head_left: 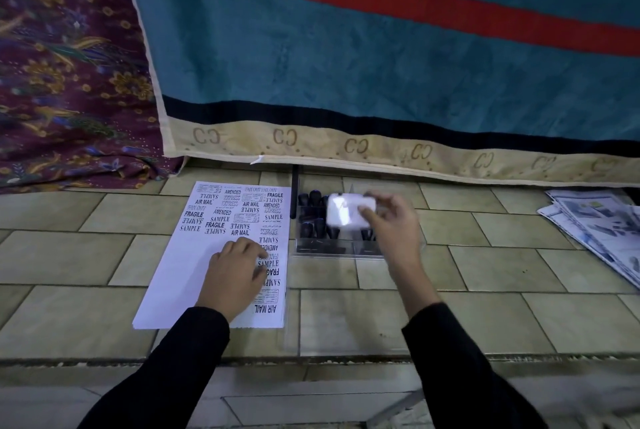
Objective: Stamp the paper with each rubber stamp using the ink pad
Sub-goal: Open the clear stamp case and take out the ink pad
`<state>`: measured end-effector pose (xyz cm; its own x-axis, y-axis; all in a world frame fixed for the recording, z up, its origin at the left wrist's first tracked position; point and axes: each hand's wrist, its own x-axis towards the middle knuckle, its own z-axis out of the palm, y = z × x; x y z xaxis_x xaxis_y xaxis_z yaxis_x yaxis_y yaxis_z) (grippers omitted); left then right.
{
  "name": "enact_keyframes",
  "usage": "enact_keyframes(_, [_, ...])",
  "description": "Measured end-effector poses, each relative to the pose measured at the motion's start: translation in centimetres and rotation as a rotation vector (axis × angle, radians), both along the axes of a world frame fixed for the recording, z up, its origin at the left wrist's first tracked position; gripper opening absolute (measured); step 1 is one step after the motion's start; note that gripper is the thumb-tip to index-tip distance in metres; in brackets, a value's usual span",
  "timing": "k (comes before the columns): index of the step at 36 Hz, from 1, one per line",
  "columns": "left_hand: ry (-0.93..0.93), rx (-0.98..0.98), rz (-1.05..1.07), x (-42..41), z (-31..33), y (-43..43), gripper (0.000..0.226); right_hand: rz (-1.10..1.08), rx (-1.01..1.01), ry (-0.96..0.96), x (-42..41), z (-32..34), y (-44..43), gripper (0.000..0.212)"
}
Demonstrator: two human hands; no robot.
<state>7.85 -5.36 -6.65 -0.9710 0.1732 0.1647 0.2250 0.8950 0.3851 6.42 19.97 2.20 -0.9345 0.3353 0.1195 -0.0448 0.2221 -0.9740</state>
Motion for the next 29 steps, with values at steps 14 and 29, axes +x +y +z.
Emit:
enact_keyframes(14, [0.029,0.020,-0.053,0.2,0.9,-0.6,0.027,0.229,0.232,-0.214,4.9,-7.2,-1.9,0.021])
enact_keyframes(29, [0.004,0.072,-0.304,2.0,-1.1,2.1,0.074,0.388,0.801,-0.006,4.7,-7.6,-1.6,0.020])
